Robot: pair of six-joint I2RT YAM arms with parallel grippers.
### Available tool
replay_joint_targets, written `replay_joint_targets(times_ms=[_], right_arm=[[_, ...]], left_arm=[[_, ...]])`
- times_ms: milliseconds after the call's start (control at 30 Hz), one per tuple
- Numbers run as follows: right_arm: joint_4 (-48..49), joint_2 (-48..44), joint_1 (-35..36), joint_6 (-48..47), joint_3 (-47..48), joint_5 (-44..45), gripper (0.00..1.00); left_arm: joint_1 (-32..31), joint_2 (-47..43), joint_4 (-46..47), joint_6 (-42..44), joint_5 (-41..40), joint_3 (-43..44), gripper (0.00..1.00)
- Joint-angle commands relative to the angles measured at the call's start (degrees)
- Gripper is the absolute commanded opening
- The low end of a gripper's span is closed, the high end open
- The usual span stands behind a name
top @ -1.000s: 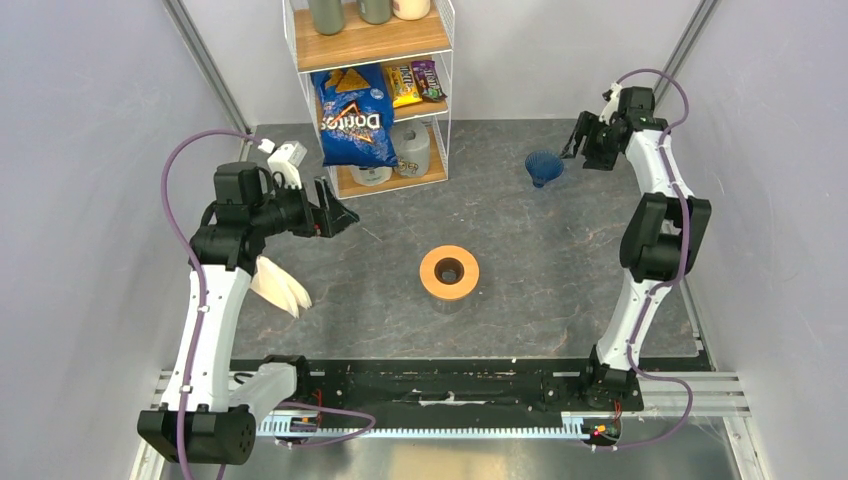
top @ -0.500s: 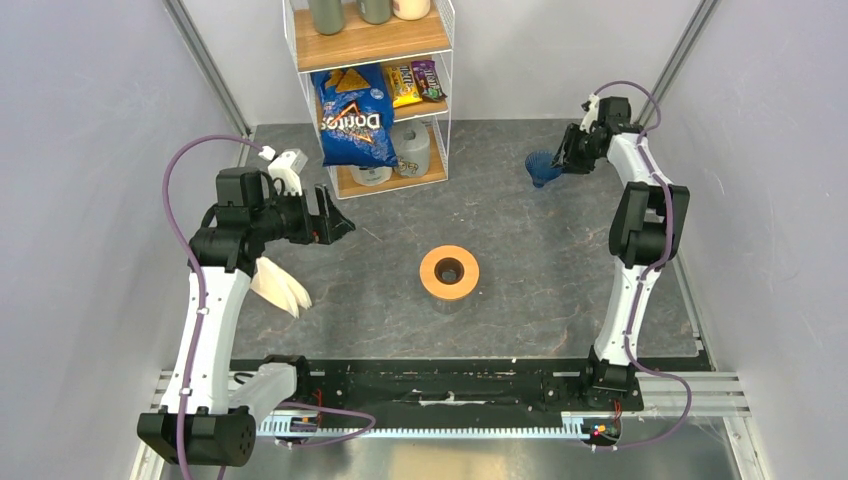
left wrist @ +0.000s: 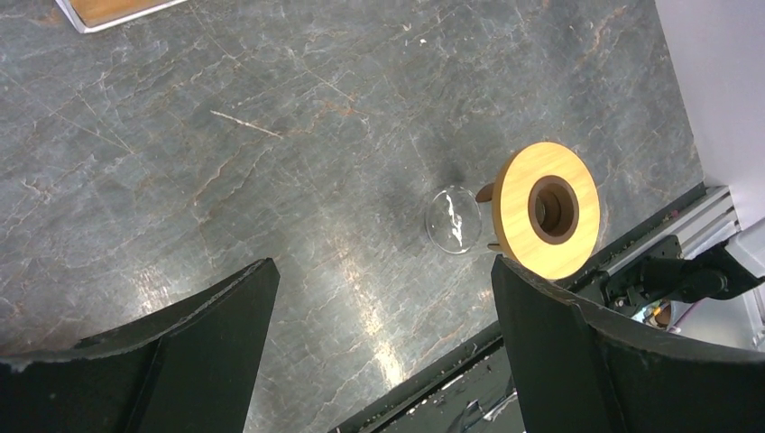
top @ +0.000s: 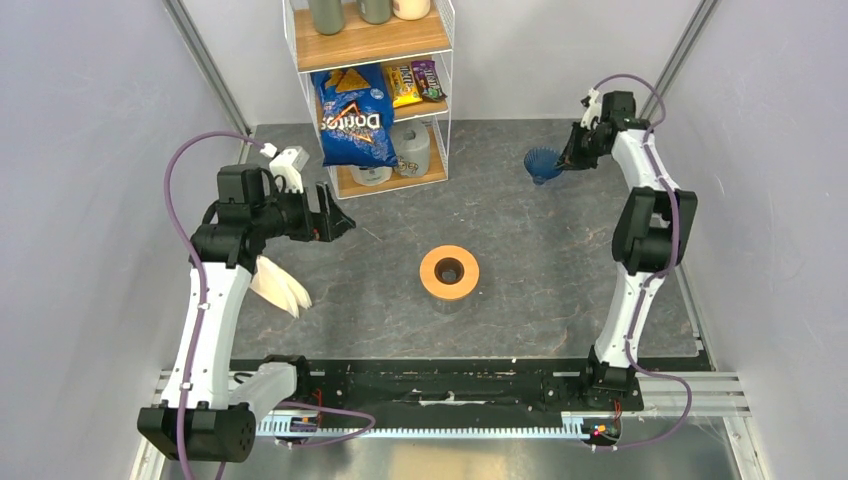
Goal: Place the coffee filter in the dripper
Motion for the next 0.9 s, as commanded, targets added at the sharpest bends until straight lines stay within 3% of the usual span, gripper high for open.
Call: replay_joint_targets(times_ms=[0, 200, 300, 600, 867], right_arm=[[-8.5, -16.7, 1.5, -2.7, 2.4, -6.8, 0.00], [-24.0, -29.6, 10.4, -6.8, 3.1, -13.0, 0.00], [-26.9, -34.0, 16.6, -6.8, 1.5, -14.2, 0.00], [-29.2, -37.4, 33.6, -10.1, -5.2, -13.7, 0.00], [-27.5, -37.3, 39.6, -13.6, -12.0, -13.3, 0.00]], left_arm=[[0.2, 2.3, 5.5, -1.0, 1.6, 1.3, 0.96], [0.1, 5.3, 12.1, -7.0, 3.9, -0.2, 0.96], [0.1, 6.0, 14.0, -9.4, 4.2, -0.3, 0.97], [0.2, 3.9, 13.0, -9.0, 3.5, -0.7, 0.97], [0.2, 1.6, 11.6, -9.4, 5.0, -2.6, 0.97]])
